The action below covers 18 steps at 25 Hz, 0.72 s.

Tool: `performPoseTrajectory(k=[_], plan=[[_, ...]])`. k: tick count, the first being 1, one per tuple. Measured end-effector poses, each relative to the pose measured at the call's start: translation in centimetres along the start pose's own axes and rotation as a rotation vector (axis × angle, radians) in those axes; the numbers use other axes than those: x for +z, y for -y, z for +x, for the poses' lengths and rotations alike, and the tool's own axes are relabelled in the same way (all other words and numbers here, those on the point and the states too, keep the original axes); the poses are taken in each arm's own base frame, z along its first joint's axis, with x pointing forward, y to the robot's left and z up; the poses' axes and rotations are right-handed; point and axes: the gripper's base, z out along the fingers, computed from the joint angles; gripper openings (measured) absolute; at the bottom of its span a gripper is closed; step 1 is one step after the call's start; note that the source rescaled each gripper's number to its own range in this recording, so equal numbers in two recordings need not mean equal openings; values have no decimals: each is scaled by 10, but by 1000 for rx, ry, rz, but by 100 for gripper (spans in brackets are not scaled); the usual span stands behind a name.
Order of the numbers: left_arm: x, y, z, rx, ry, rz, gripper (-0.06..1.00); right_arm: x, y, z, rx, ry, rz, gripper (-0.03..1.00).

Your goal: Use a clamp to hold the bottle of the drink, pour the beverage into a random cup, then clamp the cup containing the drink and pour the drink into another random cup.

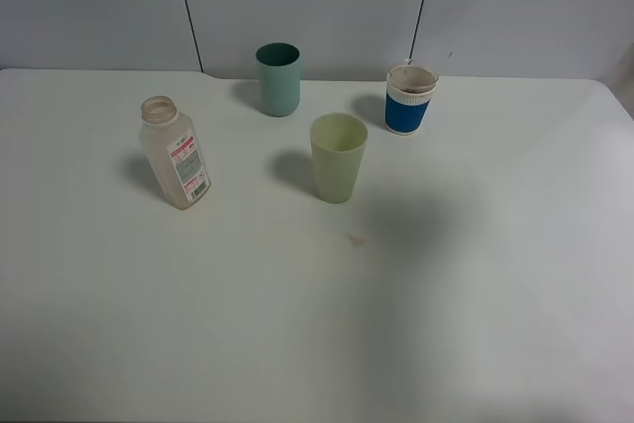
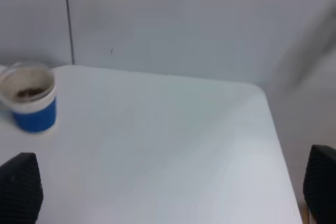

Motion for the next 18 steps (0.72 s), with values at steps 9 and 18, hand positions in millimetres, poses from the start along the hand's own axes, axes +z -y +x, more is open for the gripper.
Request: performPoseTrajectory(k=[9, 18], plan=[[0, 0, 0, 0, 0, 0, 100, -65, -4, 24, 39, -28, -10, 100], [0, 0, 0, 0, 0, 0, 100, -110, -8, 42, 73, 65, -7, 100]])
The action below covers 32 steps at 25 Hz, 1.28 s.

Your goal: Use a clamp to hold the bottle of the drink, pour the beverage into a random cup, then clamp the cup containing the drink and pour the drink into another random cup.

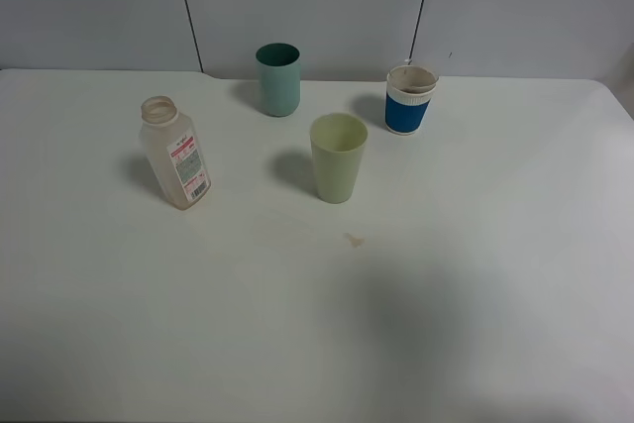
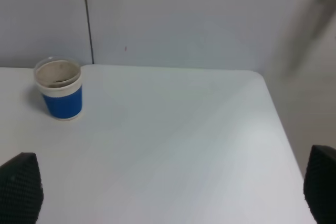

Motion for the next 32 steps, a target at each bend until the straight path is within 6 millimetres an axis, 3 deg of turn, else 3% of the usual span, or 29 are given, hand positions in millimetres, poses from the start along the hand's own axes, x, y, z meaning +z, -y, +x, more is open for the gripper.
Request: performPoseTrajectory(k=[14, 17, 19, 26, 32], plan=[[0, 0, 0, 0, 0, 0, 100, -43, -5, 32, 4, 25, -5, 100], [0, 0, 0, 0, 0, 0, 100, -44, -5, 35, 4, 14, -7, 100], [0, 0, 0, 0, 0, 0, 100, -41, -6, 38, 6, -14, -14, 100], [0, 0, 0, 0, 0, 0, 100, 8, -18, 81, 22, -189, -125, 100], [0, 0, 0, 0, 0, 0, 100, 11, -14, 83, 24, -194, -95, 100]])
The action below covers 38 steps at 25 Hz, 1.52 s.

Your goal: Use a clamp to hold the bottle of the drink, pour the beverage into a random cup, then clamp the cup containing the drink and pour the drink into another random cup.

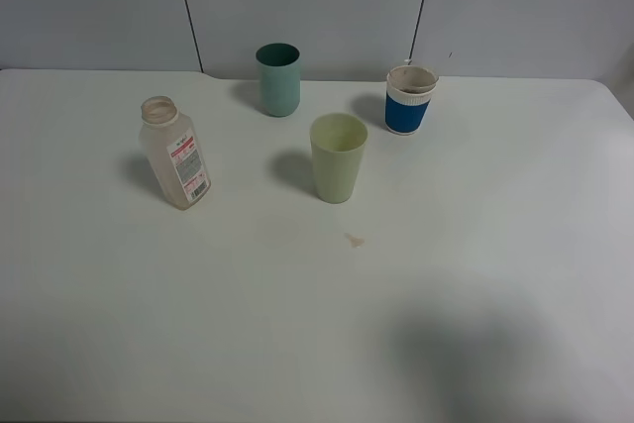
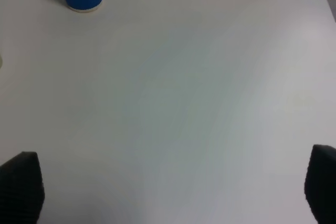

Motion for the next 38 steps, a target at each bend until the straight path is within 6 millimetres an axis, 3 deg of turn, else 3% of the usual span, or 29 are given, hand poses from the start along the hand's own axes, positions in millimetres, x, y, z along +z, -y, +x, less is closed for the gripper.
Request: performPoseTrajectory(k=[38], plan=[[0, 0, 0, 8, -1, 17, 100, 0, 1, 0, 3, 0, 11, 100]])
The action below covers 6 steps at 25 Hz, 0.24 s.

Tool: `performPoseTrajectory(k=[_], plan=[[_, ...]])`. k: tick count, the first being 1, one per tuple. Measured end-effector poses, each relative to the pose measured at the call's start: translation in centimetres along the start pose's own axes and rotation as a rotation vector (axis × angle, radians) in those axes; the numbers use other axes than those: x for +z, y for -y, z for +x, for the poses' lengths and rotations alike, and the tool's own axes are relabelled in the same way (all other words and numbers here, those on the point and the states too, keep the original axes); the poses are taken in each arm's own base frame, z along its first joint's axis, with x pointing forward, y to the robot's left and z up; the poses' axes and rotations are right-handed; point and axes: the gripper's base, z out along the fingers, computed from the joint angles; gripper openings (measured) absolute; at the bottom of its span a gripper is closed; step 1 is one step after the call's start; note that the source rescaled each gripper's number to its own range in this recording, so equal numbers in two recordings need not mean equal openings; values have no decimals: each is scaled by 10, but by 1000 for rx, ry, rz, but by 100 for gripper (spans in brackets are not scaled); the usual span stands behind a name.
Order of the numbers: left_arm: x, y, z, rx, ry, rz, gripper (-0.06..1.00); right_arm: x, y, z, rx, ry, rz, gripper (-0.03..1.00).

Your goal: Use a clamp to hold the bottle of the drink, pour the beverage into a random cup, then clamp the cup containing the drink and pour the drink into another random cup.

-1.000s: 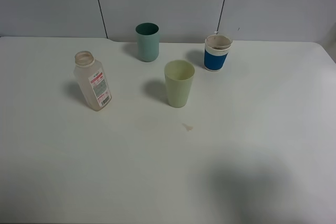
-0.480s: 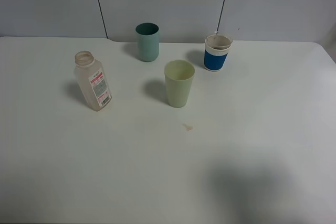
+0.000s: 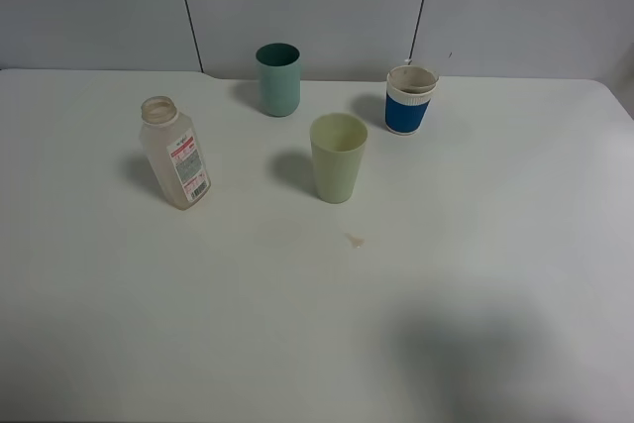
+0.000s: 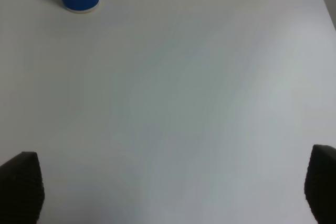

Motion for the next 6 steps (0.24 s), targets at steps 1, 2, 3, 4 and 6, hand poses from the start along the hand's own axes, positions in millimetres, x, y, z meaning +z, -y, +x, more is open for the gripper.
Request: performPoseTrajectory(k=[1, 2, 3, 4, 6], plan=[[0, 0, 0, 0, 0, 0, 100, 0, 0, 0, 0, 0, 0, 100], [0, 0, 0, 0, 0, 0, 100, 0, 0, 0, 0, 0, 0, 100], [0, 0, 0, 0, 0, 0, 100, 0, 0, 0, 0, 0, 0, 100], [0, 0, 0, 0, 0, 0, 100, 0, 0, 0, 0, 0, 0, 100], [0, 0, 0, 0, 0, 0, 100, 0, 0, 0, 0, 0, 0, 100]])
